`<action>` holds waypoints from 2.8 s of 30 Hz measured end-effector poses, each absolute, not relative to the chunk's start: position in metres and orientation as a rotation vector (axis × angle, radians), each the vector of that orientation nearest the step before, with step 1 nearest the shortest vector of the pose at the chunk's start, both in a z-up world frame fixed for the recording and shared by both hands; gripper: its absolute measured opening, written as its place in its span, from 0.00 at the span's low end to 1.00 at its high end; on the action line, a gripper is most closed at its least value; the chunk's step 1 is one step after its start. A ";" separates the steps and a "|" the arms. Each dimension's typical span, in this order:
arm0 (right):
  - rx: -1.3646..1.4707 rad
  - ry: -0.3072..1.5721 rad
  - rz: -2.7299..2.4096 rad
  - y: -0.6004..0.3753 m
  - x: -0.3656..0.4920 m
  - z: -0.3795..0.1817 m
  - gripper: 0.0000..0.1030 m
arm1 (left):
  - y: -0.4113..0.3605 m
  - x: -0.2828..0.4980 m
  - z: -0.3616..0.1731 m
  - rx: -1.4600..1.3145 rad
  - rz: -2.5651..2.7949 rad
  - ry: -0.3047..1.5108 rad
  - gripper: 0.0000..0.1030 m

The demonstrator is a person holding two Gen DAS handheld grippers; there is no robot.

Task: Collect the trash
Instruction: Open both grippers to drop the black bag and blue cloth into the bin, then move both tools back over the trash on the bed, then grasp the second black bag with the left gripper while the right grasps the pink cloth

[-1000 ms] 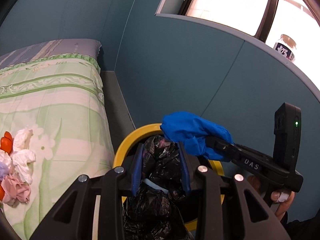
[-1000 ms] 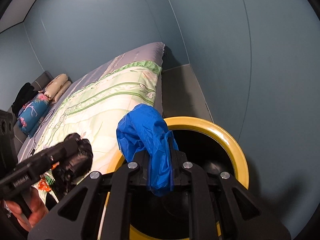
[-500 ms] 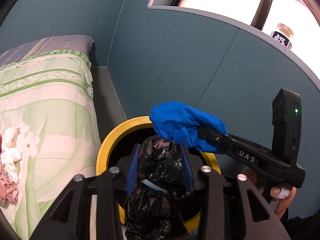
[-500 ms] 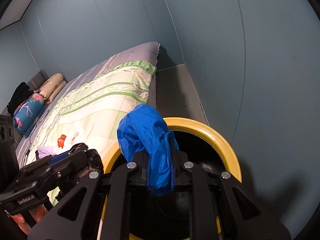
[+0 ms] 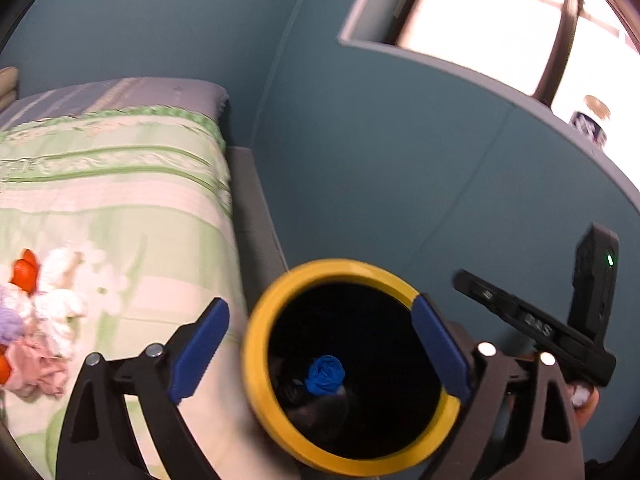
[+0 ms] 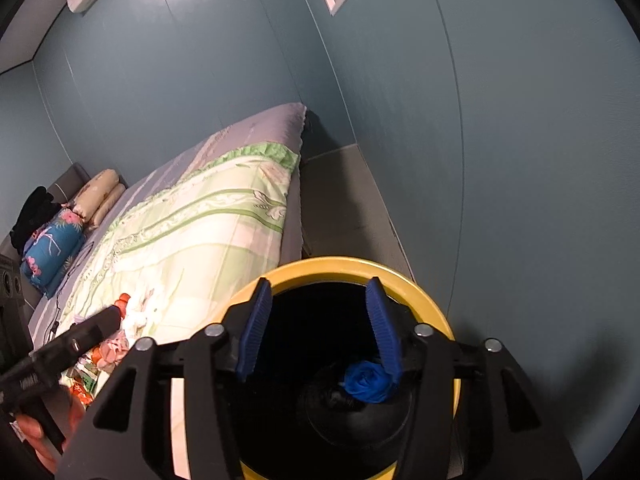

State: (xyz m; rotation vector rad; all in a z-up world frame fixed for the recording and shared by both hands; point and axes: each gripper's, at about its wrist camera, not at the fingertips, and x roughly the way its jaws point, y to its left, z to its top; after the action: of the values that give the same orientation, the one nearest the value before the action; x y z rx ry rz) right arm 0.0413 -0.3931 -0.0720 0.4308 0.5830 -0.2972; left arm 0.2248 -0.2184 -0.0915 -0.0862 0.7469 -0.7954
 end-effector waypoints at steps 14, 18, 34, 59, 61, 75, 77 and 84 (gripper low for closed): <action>0.317 0.424 -0.109 -0.335 0.041 -0.041 0.70 | -0.126 0.251 -0.068 -0.120 -0.565 0.665 0.92; 0.268 0.423 -0.052 -0.306 0.054 -0.039 0.75 | -0.096 0.262 -0.060 -0.136 -0.507 0.653 0.92; 0.174 0.503 0.175 -0.205 0.116 -0.057 0.77 | 0.053 0.297 -0.058 -0.180 -0.215 0.608 0.92; -0.029 0.757 0.411 -0.067 0.200 -0.155 0.76 | 0.199 0.360 -0.160 -0.281 0.052 0.747 0.92; -0.030 0.772 0.413 -0.063 0.206 -0.159 0.76 | 0.210 0.367 -0.168 -0.297 0.069 0.757 0.92; -0.074 0.839 0.429 -0.046 0.229 -0.180 0.76 | 0.242 0.409 -0.204 -0.318 0.119 0.815 0.92; -0.080 0.850 0.426 -0.045 0.232 -0.183 0.75 | 0.242 0.414 -0.206 -0.311 0.119 0.819 0.92; -0.090 0.871 0.405 -0.041 0.242 -0.189 0.73 | 0.240 0.425 -0.210 -0.321 0.104 0.814 0.92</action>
State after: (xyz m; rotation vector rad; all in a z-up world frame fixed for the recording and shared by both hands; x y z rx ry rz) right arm 0.2424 -0.0411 -0.1888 -0.0904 0.8708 0.4046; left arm 0.4252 0.2404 -0.2103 -0.3210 0.8141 0.1041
